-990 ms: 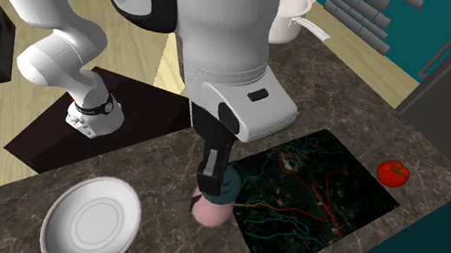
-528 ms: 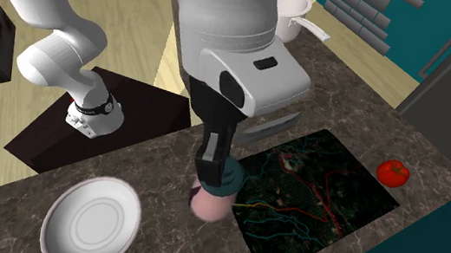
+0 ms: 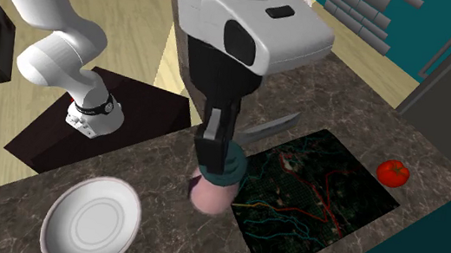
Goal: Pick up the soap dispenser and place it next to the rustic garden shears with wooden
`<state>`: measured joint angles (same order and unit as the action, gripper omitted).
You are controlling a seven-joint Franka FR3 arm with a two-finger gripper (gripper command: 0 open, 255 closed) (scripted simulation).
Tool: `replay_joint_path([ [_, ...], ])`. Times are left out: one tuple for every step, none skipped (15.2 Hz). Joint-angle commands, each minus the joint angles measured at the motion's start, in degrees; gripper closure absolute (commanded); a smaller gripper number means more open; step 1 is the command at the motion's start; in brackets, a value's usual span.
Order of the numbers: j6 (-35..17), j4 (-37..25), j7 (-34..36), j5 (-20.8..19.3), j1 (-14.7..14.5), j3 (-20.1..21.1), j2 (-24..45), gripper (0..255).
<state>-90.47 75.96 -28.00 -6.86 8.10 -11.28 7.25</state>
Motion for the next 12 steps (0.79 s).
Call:
replay_joint_path([
  [1.85, -2.59, -0.33, 0.16, 0.1, -0.05, 0.71, 255],
  [2.82, -4.05, -0.5, 0.26, 0.16, -0.08, 1.19, 255],
  [3.82, -5.56, -0.68, 0.37, 0.22, -0.11, 1.7, 255],
  [4.83, -7.13, -0.86, 0.49, 0.3, -0.15, 2.25, 255],
  [5.88, -8.77, -1.05, 0.61, 0.38, -0.18, 2.84, 255],
  [6.95, -10.48, -1.24, 0.75, 0.48, -0.22, 3.47, 255],
  [8.07, -12.29, -1.45, 0.89, 0.59, -0.26, 4.16, 255],
  [8.67, -13.28, -1.56, 0.97, 0.65, -0.28, 4.54, 255],
  [7.52, -10.31, -0.06, 0.37, -0.4, 0.25, 2.88, 255],
  [6.49, -7.62, 1.43, -0.16, -1.39, 0.78, 1.39, 255],
  [5.56, -5.17, 2.91, -0.64, -2.33, 1.33, 0.05, 255],
  [4.71, -2.91, 4.38, -1.06, -3.21, 1.9, -1.16, 255],
])
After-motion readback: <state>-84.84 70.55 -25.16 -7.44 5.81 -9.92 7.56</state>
